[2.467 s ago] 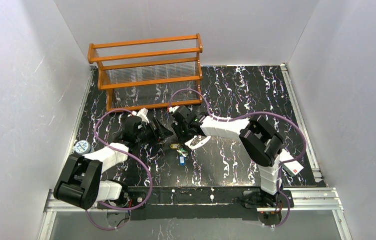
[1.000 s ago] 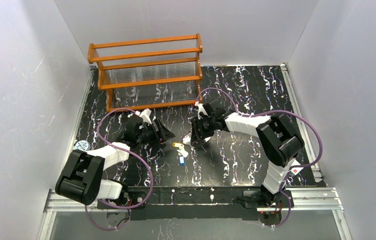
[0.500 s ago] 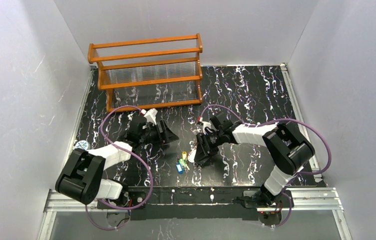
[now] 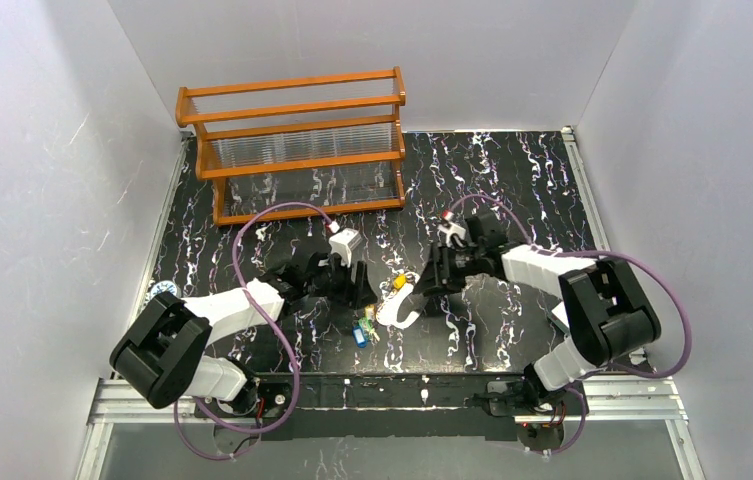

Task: Put the keys on the keyring

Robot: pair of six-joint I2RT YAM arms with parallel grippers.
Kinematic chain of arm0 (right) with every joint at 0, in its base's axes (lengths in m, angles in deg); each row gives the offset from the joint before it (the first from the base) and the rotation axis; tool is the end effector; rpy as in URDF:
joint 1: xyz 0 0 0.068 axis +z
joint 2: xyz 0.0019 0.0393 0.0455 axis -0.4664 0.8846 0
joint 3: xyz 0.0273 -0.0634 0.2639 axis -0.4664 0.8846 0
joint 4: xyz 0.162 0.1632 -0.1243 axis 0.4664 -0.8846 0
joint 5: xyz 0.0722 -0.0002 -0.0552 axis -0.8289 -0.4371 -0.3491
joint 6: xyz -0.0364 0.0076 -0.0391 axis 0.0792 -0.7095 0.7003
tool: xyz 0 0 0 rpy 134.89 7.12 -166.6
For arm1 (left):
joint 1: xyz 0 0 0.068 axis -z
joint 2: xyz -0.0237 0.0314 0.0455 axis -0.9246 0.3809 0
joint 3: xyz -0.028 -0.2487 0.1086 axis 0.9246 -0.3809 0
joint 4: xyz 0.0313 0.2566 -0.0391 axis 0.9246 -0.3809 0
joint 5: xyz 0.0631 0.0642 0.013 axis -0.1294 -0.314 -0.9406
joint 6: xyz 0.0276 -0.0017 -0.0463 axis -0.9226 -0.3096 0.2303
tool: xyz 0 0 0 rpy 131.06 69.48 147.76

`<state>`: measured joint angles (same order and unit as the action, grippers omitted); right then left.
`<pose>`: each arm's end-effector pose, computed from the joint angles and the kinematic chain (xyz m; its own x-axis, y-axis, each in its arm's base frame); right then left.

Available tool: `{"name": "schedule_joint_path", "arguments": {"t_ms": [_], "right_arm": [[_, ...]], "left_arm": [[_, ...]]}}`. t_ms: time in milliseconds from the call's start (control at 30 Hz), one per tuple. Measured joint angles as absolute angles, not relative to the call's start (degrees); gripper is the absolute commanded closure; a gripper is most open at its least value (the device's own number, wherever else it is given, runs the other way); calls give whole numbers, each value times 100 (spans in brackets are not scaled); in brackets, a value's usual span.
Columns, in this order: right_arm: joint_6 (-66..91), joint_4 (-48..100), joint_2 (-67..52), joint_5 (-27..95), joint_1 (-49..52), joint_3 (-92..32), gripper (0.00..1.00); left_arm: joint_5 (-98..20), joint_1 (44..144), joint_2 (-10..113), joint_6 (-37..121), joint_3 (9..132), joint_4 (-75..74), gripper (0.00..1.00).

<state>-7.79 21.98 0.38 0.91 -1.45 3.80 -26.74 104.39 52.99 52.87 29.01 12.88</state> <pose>0.2483 0.1490 0.1581 -0.9445 -0.0830 -0.3178 -0.3014 0.6037 0.7380 0.2053 -0.1692 0.1788 -0.6849 0.0695 -0.7253 0.5863 0.6436 -0.4919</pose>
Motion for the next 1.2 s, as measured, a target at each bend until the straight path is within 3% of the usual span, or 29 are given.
{"name": "schedule_joint_path", "arguments": {"t_ms": [300,600,667,767,1200], "right_arm": [[-980,2034,-231,384,-672,852,47],[-1207,2268,840,-153,-642,426,49],[-1203,2285,1054,-212,-628,205,49],[-1155,2301,1277,-180,-569,-127,50],[-757,1870,1104,922,156,-660,54]], "left_arm": [[-3083,10683,5299,4559,2955,1165,40],[-3212,10681,5299,4653,3019,1303,41],[-3275,10681,5299,4817,3017,1390,45],[-3435,10673,5297,5164,2977,1576,59],[-2761,9674,5732,6788,2304,2796,61]]}}
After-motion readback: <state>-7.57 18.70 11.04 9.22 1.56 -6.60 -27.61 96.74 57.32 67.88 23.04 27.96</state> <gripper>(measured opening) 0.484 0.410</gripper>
